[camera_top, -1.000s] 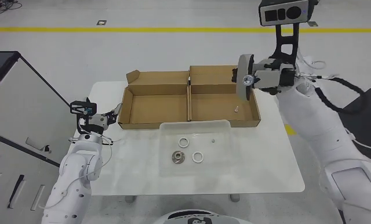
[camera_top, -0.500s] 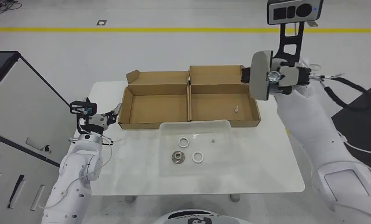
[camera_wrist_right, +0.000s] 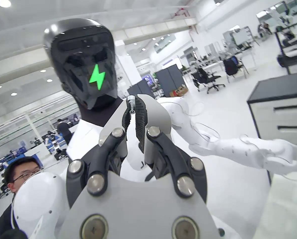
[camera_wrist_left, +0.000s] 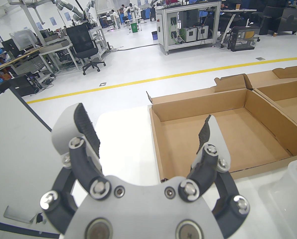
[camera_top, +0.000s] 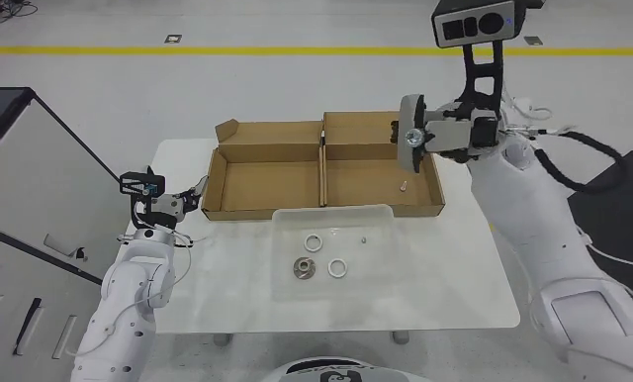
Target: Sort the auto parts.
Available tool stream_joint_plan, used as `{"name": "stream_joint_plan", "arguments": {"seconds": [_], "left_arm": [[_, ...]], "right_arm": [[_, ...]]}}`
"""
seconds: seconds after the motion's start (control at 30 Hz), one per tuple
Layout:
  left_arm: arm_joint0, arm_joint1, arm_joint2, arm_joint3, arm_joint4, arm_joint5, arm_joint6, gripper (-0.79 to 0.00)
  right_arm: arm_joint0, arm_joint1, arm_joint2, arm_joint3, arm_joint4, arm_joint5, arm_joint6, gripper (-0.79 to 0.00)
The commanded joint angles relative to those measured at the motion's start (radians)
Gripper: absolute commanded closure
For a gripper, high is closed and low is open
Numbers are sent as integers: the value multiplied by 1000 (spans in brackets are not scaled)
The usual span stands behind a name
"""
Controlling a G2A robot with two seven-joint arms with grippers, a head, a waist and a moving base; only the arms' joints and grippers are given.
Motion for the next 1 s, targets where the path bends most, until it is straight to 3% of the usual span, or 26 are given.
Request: {"name": "stream_joint_plan", "arguments": {"seconds": [0.0, 0.3, 0.5, 0.83, 0.97], "left_arm": [[0, 0, 0, 0, 0, 0, 0, -785], [0, 0, 0, 0, 0, 0, 0, -785], [0, 0, 0, 0, 0, 0, 0, -785], [0, 0, 0, 0, 0, 0, 0, -785], [0, 0, 0, 0, 0, 0, 0, -785]], "right_arm": [[-8, -9, -7, 2, 73, -21, 13, 0], [-26, -40, 3, 16, 179, -36, 59, 0], [-18, -47, 29, 39, 98, -5, 57, 0], [3, -40, 71, 38, -183, 107, 25, 0], [-9, -42, 81, 23, -185, 123, 14, 0]]}}
